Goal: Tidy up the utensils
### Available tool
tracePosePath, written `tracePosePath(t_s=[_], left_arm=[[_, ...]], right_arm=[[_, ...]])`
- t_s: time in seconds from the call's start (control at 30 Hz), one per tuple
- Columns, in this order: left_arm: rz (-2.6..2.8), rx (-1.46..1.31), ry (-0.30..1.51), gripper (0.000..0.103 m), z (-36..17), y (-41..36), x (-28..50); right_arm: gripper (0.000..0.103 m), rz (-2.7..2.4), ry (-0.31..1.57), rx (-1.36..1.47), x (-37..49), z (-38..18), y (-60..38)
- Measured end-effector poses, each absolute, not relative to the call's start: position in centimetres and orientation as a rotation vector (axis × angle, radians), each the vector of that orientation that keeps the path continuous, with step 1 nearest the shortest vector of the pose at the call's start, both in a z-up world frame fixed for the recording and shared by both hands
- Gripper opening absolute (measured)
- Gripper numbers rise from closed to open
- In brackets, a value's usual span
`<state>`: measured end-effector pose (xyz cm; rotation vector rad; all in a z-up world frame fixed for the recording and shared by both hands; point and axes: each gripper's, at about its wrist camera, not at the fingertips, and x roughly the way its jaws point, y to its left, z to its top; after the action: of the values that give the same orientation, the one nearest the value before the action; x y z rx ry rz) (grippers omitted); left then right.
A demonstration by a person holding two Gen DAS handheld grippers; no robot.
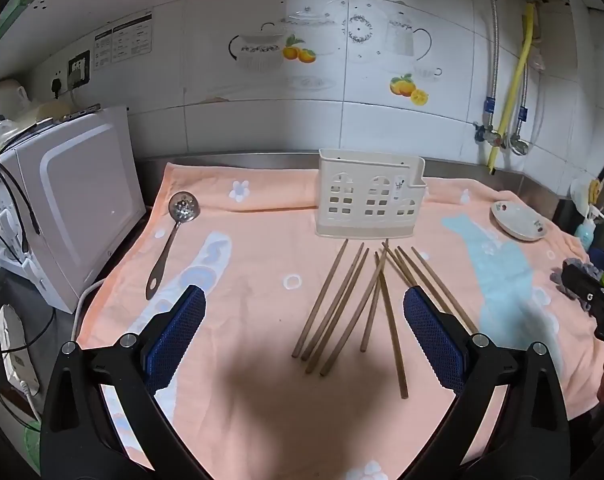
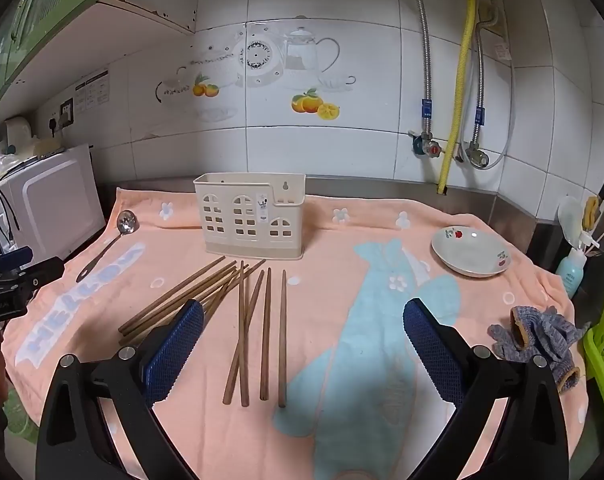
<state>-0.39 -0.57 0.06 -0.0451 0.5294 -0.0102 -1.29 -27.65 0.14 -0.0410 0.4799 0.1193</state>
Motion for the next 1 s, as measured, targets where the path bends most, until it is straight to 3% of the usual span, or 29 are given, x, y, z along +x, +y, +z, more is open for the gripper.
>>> tracePosePath(t_s=[1.0], left_arm=[[-0.017,-0.033,0.534,0.098,-0.3,-0.5,-0.2]], right_arm=[[0.097,0.135,0.505,-0.043,-0.7,-1.2,-27.1]])
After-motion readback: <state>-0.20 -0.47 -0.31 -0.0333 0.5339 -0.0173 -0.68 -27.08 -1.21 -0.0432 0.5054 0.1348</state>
